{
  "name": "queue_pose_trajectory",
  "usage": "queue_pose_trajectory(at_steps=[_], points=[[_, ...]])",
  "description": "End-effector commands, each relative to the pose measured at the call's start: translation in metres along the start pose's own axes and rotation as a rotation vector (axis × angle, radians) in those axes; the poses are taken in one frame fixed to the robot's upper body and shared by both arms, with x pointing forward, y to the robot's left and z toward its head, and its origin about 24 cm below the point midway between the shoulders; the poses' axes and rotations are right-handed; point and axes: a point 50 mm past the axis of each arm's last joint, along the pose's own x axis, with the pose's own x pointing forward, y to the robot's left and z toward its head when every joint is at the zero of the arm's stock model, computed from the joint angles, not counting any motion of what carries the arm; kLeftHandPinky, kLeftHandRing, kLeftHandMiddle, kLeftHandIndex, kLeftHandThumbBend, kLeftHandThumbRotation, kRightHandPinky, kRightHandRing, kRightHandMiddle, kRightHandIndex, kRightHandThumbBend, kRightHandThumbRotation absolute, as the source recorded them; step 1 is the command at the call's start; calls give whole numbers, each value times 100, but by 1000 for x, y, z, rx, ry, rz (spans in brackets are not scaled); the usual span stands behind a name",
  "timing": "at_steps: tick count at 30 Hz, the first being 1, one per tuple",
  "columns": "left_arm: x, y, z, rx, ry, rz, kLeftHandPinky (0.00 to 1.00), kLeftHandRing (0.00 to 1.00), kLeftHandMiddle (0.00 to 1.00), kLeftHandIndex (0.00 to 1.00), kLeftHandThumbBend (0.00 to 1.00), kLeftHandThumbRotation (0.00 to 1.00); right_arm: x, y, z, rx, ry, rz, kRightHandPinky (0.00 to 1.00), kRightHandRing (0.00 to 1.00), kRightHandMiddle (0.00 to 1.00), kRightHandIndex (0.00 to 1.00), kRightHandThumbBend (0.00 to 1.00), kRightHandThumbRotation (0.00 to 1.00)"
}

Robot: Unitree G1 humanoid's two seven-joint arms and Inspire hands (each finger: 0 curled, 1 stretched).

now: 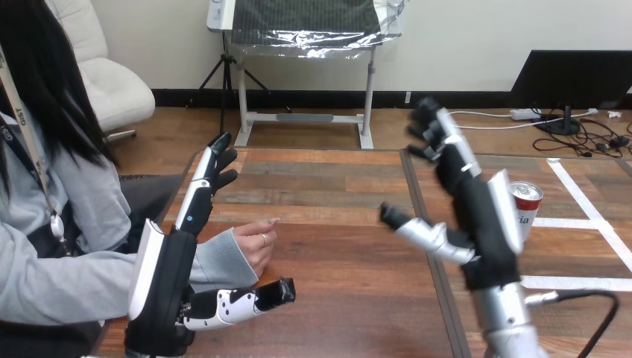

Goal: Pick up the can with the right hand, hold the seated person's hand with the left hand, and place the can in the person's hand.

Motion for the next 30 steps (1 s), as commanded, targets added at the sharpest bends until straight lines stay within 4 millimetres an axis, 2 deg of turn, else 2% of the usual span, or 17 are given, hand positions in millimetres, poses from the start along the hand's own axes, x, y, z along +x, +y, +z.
queue_pose_trajectory(at_steps=[1,24,30], points=[[18,4,3,6,-83,23,86,93,97,97,100,63,33,-14,13,-27,-109,-50,83,90,92,95,100,55],[19,4,2,-1,-75,27,85,94,98,97,100,61,47,-44,14,-61,-102,-166,84,91,94,95,100,58],[20,4,2,4,-80,31,84,93,97,96,100,62,49,-49,13,-53,-87,-188,87,91,94,95,100,56]])
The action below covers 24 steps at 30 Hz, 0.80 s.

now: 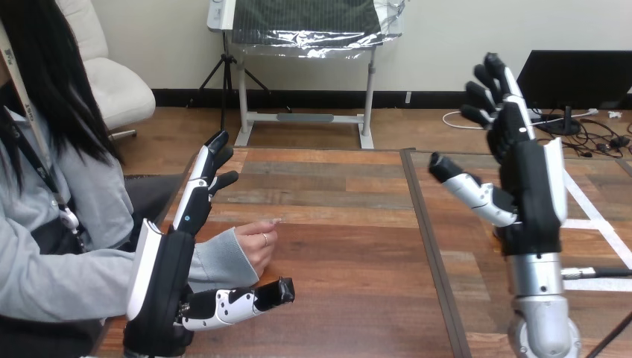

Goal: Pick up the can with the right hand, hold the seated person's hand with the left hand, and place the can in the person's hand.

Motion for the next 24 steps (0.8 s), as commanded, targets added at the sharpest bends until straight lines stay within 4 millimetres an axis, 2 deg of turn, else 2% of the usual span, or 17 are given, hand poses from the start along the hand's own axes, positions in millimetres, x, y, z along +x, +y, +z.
queue_pose_trajectory(at_steps=[1,24], points=[[20,4,2,7,-74,24,84,93,97,96,100,61,28,-10,9,3,-64,-49,88,91,94,96,100,56],[21,6,0,7,-70,30,84,93,97,96,100,63,38,-29,2,-10,19,-127,93,93,95,97,100,52]])
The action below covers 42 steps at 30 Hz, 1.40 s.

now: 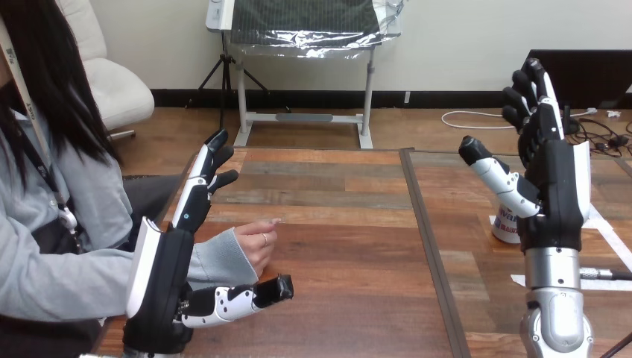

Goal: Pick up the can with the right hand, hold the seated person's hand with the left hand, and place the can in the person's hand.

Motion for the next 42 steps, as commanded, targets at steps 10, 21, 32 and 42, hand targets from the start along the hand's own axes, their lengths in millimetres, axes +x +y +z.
queue_pose_trajectory(at_steps=[10,21,32,42], points=[[20,6,1,10,-76,29,83,93,97,96,100,63,38,-12,15,-26,-53,-38,96,94,94,97,100,49],[20,8,1,9,-79,29,83,93,97,96,100,62,41,-18,10,-45,-8,-57,96,95,94,97,100,46],[20,8,1,-4,-75,33,83,94,98,96,100,62,42,-23,7,-80,32,-67,94,95,95,98,100,44],[19,10,2,-7,-82,27,83,93,98,96,100,62,42,-26,3,-102,69,-72,94,96,95,98,100,44]])
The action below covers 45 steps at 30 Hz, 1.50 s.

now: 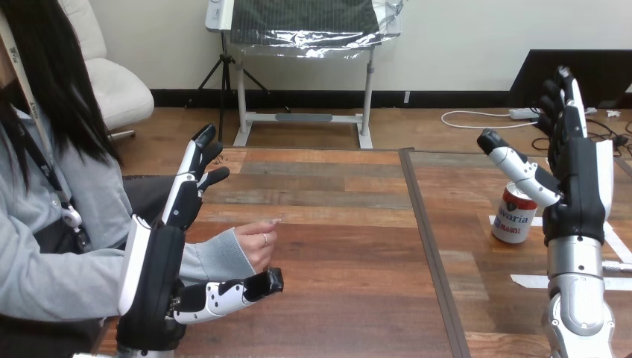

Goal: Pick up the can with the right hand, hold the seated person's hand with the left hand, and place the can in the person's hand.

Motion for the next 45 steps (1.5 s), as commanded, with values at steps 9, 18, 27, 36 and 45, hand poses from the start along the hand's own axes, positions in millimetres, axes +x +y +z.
queue_pose_trajectory(at_steps=[9,18,27,36,45], points=[[17,5,3,-3,-84,1,83,93,98,97,100,62,26,-4,17,-33,-51,-11,94,96,96,98,100,44],[16,6,4,-4,-82,10,82,93,98,96,100,62,25,-7,12,-43,-12,-20,94,97,96,98,100,45],[16,6,5,-19,-90,8,82,93,97,96,100,61,25,-12,8,-70,26,-28,94,97,96,98,100,45],[14,7,5,-21,-88,3,83,93,97,96,100,59,24,-15,5,-102,49,-28,94,97,96,98,100,45],[13,8,5,-28,-89,1,84,93,97,96,100,58,23,-18,1,-145,87,-25,94,96,97,99,100,46]])
